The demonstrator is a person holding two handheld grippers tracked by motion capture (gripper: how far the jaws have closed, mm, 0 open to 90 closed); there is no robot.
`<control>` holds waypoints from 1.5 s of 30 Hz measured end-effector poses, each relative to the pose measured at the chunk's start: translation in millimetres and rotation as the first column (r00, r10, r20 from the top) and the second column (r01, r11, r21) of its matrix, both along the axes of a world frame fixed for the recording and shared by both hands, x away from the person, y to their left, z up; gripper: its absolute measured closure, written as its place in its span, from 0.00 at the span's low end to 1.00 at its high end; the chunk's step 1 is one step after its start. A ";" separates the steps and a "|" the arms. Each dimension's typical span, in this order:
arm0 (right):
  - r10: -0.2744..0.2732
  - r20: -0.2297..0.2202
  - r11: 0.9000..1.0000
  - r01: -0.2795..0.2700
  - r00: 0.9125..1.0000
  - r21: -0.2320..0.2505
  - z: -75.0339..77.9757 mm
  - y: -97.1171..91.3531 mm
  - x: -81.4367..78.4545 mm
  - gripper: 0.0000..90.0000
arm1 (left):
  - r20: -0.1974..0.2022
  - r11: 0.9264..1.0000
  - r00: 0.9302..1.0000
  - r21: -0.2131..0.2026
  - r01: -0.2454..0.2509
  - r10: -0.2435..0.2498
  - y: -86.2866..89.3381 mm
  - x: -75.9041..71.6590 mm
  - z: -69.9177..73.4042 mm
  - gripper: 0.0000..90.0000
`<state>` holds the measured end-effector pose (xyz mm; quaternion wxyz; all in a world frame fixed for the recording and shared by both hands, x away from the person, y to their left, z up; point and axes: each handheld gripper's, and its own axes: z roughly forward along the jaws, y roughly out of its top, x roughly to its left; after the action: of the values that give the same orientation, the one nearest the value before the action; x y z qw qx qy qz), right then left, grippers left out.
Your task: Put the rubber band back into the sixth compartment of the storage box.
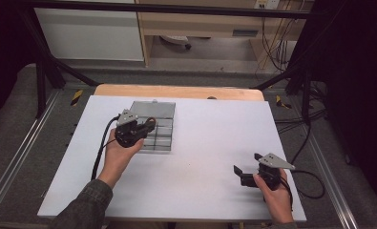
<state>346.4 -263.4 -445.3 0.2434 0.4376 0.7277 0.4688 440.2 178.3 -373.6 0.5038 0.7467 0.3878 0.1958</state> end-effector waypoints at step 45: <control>0.001 0.003 1.000 -0.001 1.000 0.014 1.5 -1.0 -0.4 0.03 | -0.076 1.000 0.997 0.011 0.017 -0.016 -22.5 12.2 -15.9 0.95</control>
<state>345.9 -264.4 -443.8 0.2412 0.4384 0.7241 0.4748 452.4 155.8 -389.5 0.4858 0.7598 0.3992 0.1654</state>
